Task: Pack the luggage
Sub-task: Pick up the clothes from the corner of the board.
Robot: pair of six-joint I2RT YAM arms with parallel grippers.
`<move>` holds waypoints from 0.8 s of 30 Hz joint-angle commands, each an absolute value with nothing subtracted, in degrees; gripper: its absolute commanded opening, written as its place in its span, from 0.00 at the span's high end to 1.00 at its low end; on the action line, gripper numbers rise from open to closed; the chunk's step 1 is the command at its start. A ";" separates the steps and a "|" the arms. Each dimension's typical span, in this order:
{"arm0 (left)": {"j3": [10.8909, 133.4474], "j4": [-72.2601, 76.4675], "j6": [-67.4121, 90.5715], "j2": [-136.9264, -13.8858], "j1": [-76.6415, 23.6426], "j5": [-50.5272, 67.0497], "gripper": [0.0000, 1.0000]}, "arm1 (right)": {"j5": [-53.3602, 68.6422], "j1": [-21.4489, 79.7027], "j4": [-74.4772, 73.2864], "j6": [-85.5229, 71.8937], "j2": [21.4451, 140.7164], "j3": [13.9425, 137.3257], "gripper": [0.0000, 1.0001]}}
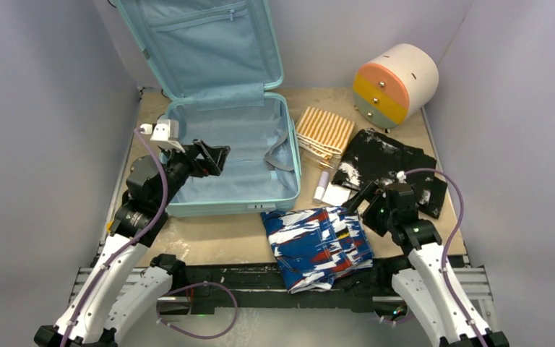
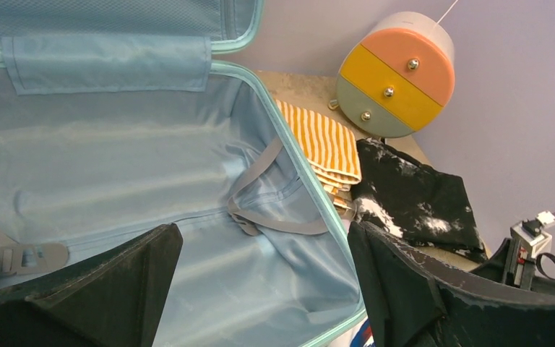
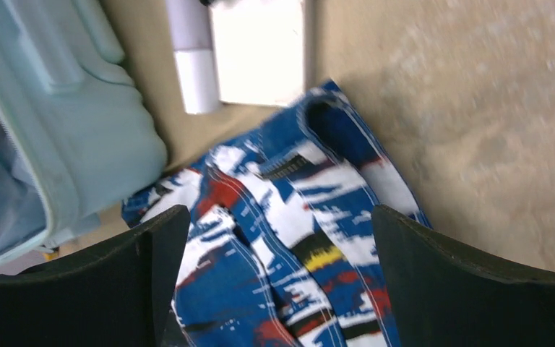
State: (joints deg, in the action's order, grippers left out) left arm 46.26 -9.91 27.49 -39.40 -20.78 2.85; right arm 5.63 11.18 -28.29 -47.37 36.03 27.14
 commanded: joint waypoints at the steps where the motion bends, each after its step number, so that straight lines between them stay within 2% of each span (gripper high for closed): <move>1: 46.65 -8.91 28.73 -40.95 -21.08 4.03 0.08 | 4.49 11.01 -42.47 -54.58 32.81 25.26 0.01; 11: 48.08 -11.13 29.00 -44.49 -21.09 3.12 0.08 | -1.97 11.07 -43.44 -58.07 32.72 22.20 0.01; 16: 47.90 -11.87 29.88 -43.79 -21.18 2.90 0.09 | -0.27 11.08 -41.26 -57.70 27.91 21.88 0.01; 24: 43.00 -27.90 42.53 -37.13 -21.18 11.51 0.09 | -0.29 11.07 -44.01 -50.13 28.00 33.09 0.01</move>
State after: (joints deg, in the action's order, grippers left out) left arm 44.97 -17.98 34.44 -41.76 -20.80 6.04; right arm 0.82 11.18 -42.74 -54.57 28.56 26.20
